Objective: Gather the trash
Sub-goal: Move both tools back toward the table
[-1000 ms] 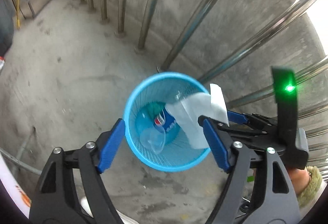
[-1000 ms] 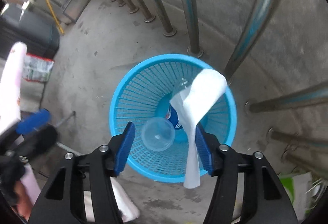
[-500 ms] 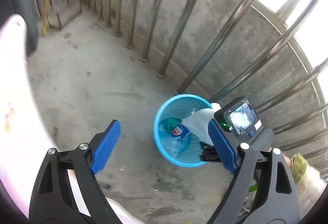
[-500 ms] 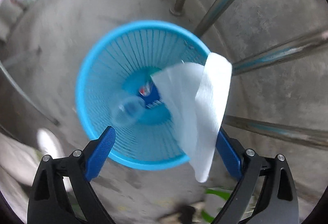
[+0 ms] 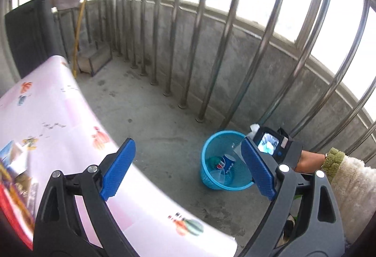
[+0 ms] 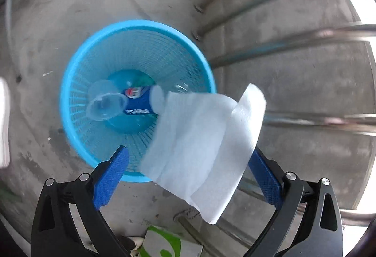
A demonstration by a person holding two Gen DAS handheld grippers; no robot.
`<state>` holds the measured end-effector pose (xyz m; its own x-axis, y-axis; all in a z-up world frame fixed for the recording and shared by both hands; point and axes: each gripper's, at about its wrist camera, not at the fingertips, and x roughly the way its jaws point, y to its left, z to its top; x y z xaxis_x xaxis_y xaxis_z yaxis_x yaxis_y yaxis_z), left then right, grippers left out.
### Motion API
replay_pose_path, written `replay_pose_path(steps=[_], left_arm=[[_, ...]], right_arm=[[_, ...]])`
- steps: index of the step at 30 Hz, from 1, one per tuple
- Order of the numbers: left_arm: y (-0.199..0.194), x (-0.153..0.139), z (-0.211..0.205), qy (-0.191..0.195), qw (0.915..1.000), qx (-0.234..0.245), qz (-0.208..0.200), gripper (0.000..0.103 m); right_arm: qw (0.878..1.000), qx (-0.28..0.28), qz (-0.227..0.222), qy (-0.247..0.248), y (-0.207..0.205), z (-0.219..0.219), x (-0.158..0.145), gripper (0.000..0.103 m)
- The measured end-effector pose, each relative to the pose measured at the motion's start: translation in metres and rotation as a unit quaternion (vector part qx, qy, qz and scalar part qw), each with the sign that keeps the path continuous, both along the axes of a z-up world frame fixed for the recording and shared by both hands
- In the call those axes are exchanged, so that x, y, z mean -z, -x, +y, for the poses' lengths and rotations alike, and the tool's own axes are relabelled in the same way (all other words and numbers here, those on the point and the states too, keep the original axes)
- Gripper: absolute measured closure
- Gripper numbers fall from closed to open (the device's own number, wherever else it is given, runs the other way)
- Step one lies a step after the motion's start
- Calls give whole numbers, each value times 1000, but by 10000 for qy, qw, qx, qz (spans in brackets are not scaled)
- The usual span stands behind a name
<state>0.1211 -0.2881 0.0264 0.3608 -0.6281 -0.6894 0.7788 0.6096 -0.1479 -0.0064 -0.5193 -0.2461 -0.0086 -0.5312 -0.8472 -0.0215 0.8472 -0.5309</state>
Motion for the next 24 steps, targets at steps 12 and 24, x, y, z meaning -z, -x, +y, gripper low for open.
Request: replay_pose_path(steps=[12, 24], left_arm=[[-2, -11, 80, 355, 9971, -602, -301, 16], [-20, -10, 113, 588, 9942, -888, -144, 16]], right_arm=[[9226, -3060, 1187, 2029, 41, 61, 30, 7], [7027, -5040, 3227, 3847, 83, 56, 122, 7]])
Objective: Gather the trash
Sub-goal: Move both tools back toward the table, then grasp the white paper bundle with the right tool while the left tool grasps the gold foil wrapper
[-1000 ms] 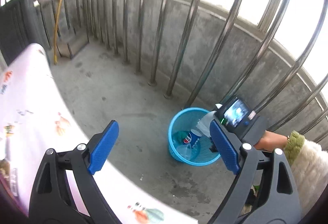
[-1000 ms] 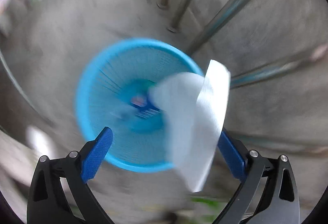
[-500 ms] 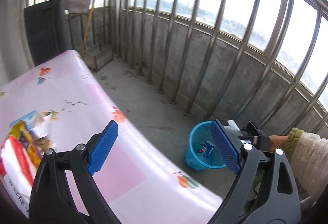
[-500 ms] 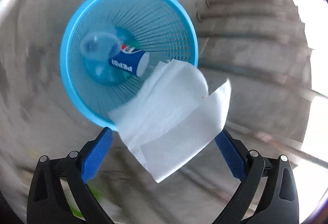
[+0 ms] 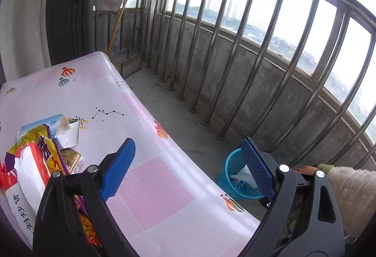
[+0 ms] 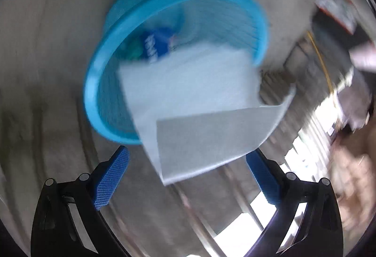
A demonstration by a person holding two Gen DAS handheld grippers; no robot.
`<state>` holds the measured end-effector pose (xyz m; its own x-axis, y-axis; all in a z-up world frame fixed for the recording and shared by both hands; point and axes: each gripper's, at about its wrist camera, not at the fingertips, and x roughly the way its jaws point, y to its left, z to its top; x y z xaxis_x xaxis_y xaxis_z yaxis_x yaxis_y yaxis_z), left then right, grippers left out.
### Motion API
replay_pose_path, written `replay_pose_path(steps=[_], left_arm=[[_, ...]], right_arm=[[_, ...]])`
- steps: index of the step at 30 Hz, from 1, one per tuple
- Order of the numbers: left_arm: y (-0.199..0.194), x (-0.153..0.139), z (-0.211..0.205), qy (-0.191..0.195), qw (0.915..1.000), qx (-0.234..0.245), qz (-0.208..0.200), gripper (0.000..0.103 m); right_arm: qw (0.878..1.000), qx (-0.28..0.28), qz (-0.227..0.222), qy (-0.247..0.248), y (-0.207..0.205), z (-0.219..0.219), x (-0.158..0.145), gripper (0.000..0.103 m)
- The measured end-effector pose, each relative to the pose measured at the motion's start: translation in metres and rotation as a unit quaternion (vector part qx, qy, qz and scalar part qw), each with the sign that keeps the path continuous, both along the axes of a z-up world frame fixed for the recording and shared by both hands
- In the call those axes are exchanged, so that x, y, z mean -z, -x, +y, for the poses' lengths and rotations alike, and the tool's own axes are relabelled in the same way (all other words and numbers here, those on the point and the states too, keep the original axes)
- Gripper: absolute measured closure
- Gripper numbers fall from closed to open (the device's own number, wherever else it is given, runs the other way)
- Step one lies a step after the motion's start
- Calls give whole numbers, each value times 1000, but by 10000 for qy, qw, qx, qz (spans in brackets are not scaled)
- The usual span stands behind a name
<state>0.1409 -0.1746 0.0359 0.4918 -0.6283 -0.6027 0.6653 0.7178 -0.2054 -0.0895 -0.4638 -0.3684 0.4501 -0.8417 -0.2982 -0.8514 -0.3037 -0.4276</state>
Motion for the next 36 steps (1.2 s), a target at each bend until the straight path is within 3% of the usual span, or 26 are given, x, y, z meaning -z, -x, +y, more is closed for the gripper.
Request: replay_pose_path(steps=[3, 5, 7, 10, 12, 13, 16, 19, 20, 21, 22, 24, 27, 29, 33, 35, 36], left_arm=[[-5, 3, 3, 1, 10000, -44, 68, 16], [-9, 5, 5, 6, 9999, -59, 122, 16], [-11, 6, 6, 14, 9999, -66, 143, 16], [-12, 6, 11, 42, 9998, -105, 134, 16], [-13, 4, 18, 94, 9998, -155, 116, 16], [-13, 2, 23, 135, 9997, -192, 100, 16], [-11, -4, 41, 269, 9991, -326, 55, 16], [-4, -12, 65, 444, 9980, -447, -35, 16], [-1, -15, 75, 508, 9976, -467, -84, 16], [2, -17, 84, 555, 9972, -494, -127, 16], [6, -19, 96, 606, 9965, -559, -159, 16], [13, -24, 124, 733, 9944, -742, -174, 16], [18, -30, 162, 832, 9903, -1091, -220, 16], [24, -31, 192, 835, 9848, -1496, -267, 16], [30, -28, 238, 816, 9755, -2018, -317, 16], [34, -23, 258, 709, 9707, -2274, -323, 16], [35, -19, 265, 656, 9684, -2386, -310, 16]], right_arm=[[9923, 1126, 237, 456, -6, -18, 10, 7], [9905, 893, 739, 745, 8, -21, 14, 7], [9910, 721, 831, 758, 12, -17, 12, 7], [9901, 1351, 268, 280, 3, 1, -2, 7], [9807, 1918, -316, -199, -10, 12, -27, 7], [9727, 2201, -569, -474, -16, 16, -41, 7], [9296, 2967, -1611, -1476, -42, 35, -102, 7], [8592, 3292, -2743, -2795, -67, 61, -185, 7], [8229, 3321, -3155, -3363, -79, 74, -221, 7], [7789, 3288, -3561, -3979, -89, 86, -258, 7], [7461, 3239, -3807, -4399, -95, 94, -282, 7], [6534, 2938, -4373, -5436, -103, 115, -347, 7], [5307, 2321, -4871, -6536, -112, 153, -417, 7], [4653, 2031, -4890, -7093, -115, 176, -442, 7], [3769, 1895, -4636, -7792, -133, 215, -464, 7], [3390, 2040, -4324, -8103, -147, 240, -458, 7], [3291, 2115, -4184, -8197, -150, 247, -450, 7]])
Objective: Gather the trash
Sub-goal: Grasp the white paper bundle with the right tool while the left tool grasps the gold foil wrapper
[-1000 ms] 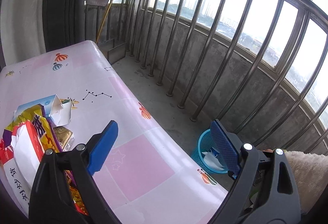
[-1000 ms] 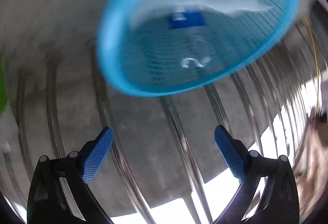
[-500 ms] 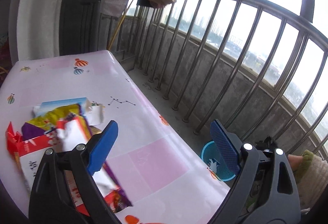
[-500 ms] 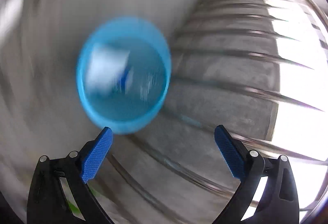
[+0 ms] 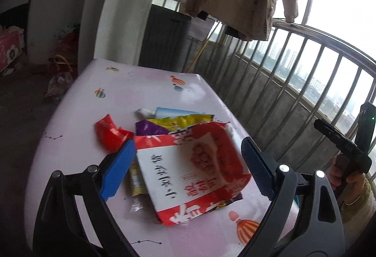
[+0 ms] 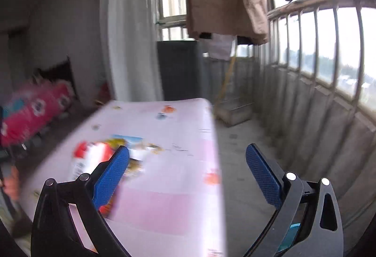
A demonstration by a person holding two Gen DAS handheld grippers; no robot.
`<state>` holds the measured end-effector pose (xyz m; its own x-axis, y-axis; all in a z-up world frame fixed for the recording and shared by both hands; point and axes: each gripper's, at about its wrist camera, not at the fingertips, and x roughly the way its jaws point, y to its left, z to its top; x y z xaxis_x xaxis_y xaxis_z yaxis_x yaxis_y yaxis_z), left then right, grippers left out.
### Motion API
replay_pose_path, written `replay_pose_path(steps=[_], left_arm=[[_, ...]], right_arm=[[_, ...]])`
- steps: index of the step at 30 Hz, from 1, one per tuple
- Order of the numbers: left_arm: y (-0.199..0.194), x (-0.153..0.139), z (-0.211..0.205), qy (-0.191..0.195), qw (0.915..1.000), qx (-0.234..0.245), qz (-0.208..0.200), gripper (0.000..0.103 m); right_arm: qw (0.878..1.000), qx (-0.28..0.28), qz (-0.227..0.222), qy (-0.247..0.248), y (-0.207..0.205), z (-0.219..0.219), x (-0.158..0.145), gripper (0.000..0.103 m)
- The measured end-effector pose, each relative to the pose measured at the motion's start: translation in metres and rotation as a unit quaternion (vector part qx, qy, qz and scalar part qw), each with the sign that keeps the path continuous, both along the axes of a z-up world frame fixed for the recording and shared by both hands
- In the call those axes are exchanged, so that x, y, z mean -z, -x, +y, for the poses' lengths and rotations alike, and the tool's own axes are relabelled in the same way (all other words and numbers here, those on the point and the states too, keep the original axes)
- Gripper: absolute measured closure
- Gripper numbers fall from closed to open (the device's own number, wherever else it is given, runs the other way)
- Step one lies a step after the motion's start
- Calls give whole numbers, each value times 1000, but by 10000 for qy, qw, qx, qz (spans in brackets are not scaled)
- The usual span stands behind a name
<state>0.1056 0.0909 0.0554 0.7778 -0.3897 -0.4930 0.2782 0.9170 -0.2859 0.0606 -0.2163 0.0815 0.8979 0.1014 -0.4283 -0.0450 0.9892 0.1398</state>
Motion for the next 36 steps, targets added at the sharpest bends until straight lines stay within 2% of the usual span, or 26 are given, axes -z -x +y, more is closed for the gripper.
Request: replay_pose_path(steps=[5, 10, 12, 16, 20, 22, 27, 36], left_arm=[[7, 17, 20, -152, 9994, -270, 138, 16], [4, 36, 27, -184, 9989, -319, 300, 16], [0, 44, 28, -161, 9984, -333, 437, 25], [-11, 65, 37, 71, 9957, -361, 847, 36], [-19, 77, 43, 217, 9938, -391, 1017, 46], [-22, 81, 43, 263, 9931, -387, 1077, 51], [-31, 94, 44, 310, 9902, -345, 1315, 61], [-48, 116, 45, 790, 9798, -134, 1833, 66]], right_arm=[[9967, -474, 166, -640, -20, 38, 31, 9], [9936, -725, 389, -780, -28, 68, 50, 25], [9924, -824, 550, -725, -33, 82, 59, 30], [9920, -901, 760, -452, -41, 100, 70, 39], [9895, -828, 1130, -361, -57, 105, 82, 49], [9868, -756, 1394, -320, -64, 105, 89, 59], [9841, -595, 1649, -292, -70, 102, 99, 79], [9816, -496, 1798, -418, -74, 94, 110, 81]])
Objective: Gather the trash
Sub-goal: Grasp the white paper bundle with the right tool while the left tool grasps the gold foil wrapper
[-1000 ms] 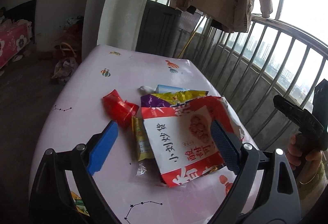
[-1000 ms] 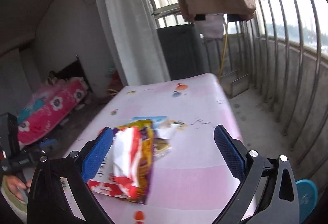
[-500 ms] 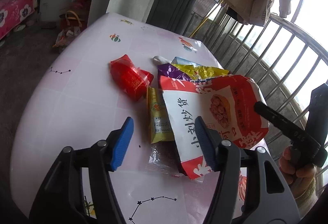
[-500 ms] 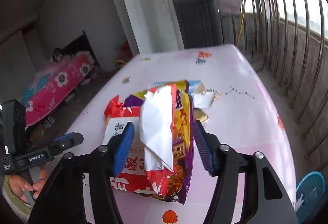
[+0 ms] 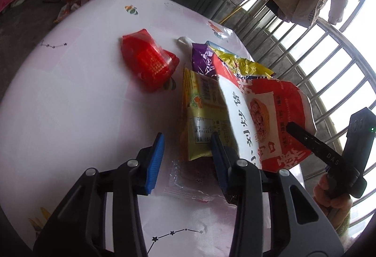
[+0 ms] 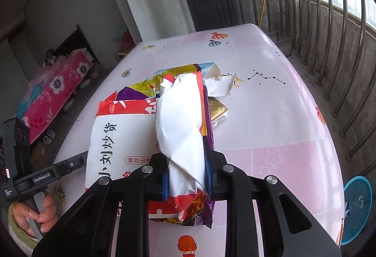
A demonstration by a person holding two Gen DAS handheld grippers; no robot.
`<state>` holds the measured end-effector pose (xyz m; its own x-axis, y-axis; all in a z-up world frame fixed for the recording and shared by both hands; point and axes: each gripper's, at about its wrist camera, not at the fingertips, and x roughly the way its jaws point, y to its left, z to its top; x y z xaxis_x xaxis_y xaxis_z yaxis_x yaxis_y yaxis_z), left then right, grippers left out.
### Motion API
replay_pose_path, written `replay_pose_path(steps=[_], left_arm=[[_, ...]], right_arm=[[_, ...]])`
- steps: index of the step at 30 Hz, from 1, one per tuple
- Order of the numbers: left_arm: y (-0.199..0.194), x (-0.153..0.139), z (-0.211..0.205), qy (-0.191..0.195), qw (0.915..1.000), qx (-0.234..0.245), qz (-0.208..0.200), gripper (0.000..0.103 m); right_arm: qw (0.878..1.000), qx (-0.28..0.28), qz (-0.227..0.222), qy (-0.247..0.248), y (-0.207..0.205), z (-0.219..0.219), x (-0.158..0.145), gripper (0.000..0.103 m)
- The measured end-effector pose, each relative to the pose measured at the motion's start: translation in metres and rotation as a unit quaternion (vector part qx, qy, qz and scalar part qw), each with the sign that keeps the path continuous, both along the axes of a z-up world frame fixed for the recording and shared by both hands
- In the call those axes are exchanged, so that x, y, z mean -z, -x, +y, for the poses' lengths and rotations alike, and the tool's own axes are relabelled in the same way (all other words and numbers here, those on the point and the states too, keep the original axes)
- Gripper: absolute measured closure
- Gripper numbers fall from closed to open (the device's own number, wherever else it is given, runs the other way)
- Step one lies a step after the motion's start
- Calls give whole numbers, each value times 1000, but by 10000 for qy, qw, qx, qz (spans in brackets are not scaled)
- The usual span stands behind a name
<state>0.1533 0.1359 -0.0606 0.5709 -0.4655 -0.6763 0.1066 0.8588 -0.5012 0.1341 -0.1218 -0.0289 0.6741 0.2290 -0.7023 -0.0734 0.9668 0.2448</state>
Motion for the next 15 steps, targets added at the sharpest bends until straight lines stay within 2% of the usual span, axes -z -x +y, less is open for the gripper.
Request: replay_pose_path(steps=[10, 15], left_arm=[[-10, 15, 2, 732, 9969, 25, 298, 66], [-13, 23, 8, 899, 9949, -128, 442, 63]], right_arm=[[9998, 8, 79, -165, -7, -7, 5, 81], [9998, -2, 89, -192, -9, -8, 6, 81]])
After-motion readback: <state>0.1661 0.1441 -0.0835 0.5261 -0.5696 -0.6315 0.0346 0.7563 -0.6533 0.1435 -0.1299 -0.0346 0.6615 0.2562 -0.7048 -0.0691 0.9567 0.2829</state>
